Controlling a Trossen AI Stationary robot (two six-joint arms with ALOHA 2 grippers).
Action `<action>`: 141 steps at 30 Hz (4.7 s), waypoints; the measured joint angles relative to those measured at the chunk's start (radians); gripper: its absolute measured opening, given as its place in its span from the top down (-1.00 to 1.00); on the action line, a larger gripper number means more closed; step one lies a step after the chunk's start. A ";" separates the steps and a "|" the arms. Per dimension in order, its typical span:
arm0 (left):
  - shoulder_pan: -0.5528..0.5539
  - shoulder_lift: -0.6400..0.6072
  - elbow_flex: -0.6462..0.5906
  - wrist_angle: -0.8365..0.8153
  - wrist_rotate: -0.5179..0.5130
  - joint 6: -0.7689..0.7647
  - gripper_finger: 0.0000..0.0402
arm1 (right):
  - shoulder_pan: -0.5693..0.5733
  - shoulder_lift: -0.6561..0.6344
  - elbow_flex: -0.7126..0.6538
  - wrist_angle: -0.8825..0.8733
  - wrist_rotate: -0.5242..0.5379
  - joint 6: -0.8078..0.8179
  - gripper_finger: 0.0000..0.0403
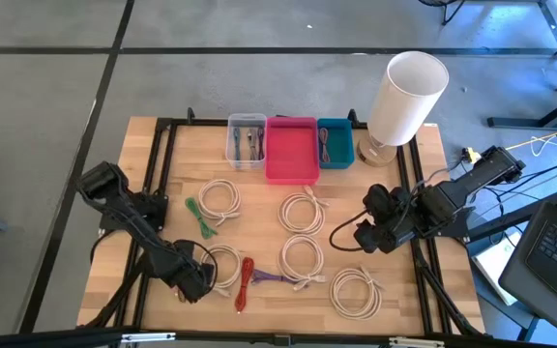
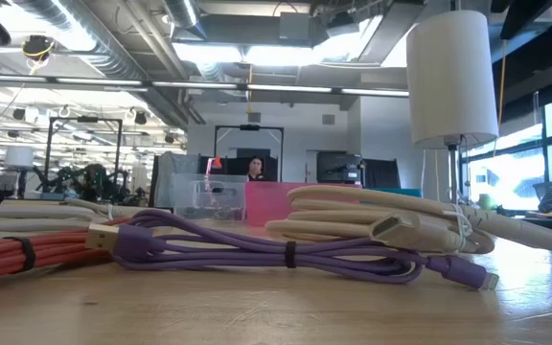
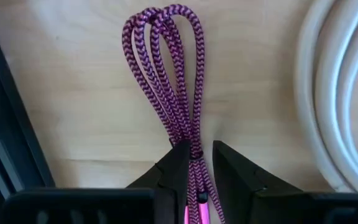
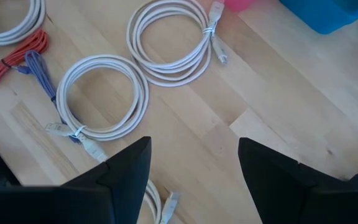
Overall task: Pick & Place USB Port
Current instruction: Put the pink and black USB cable into the transparent bin
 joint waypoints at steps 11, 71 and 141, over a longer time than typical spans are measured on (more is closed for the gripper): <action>-0.005 0.014 0.000 -0.033 0.032 0.115 0.97 | 0.000 0.000 0.000 0.000 0.001 0.000 -0.21; 0.070 -0.491 0.146 -0.359 -0.851 0.157 0.96 | 0.000 0.000 0.000 0.039 0.057 0.001 -0.22; 1.603 0.265 0.586 -0.013 0.153 1.527 0.96 | -0.026 0.060 0.000 0.177 -0.023 -0.007 -0.21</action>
